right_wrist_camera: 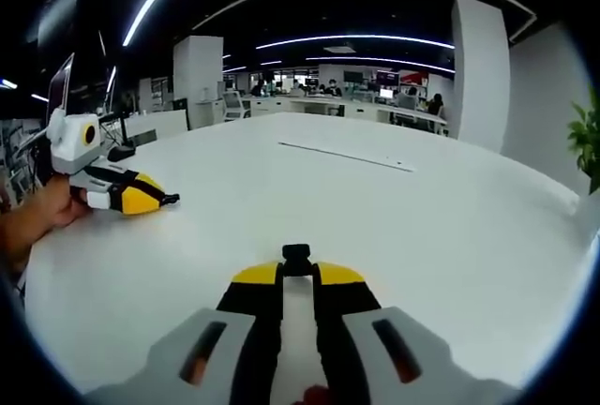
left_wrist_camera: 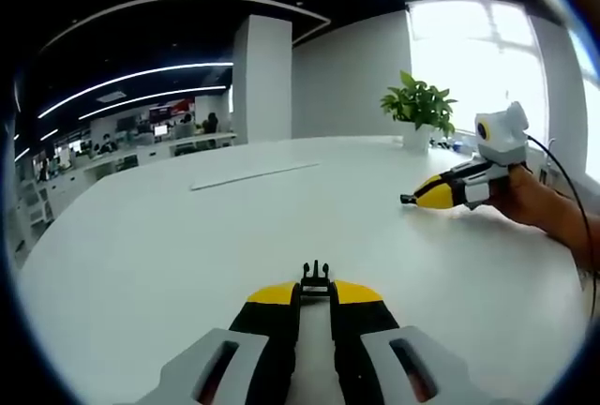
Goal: Snap the two parts of the plastic buckle together until the buckle closes and remains connected.
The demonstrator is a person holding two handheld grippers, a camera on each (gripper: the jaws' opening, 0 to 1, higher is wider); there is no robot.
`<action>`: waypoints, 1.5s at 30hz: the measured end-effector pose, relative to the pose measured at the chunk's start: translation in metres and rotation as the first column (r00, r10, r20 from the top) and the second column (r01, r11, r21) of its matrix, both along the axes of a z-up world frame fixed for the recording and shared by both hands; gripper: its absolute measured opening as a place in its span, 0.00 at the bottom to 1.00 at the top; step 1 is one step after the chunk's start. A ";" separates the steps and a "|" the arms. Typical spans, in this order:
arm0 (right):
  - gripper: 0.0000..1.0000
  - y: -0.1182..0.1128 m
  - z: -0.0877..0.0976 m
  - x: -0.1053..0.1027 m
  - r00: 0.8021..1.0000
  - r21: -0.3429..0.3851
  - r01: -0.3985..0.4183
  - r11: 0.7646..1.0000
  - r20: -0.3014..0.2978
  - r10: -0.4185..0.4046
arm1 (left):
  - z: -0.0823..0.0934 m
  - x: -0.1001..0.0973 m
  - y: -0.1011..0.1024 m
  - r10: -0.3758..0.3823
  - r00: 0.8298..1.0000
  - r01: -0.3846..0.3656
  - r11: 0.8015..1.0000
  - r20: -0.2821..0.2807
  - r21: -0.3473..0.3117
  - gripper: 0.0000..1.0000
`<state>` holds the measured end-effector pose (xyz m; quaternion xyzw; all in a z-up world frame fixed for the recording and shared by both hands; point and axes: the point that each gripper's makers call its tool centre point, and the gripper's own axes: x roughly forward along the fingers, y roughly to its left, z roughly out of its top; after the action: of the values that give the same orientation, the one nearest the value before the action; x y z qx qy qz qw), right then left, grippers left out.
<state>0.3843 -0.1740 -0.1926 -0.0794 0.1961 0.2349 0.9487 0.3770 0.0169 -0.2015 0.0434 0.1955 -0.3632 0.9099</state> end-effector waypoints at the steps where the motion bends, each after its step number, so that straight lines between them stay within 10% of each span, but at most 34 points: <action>1: 0.13 0.000 0.000 0.000 1.000 0.001 -0.002 1.000 -0.001 0.002 | 0.000 0.000 0.000 -0.002 1.000 0.002 1.000 0.001 0.001 0.12; 45: 0.13 0.047 -0.010 -0.037 0.950 0.062 -0.286 0.956 -0.109 0.292 | 0.008 -0.032 -0.025 -0.237 0.972 0.236 0.971 0.008 0.022 0.12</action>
<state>0.3473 -0.1272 -0.2027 -0.0717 0.2321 0.3798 0.8926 0.3455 -0.0079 -0.1931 0.0778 0.1878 -0.4667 0.8607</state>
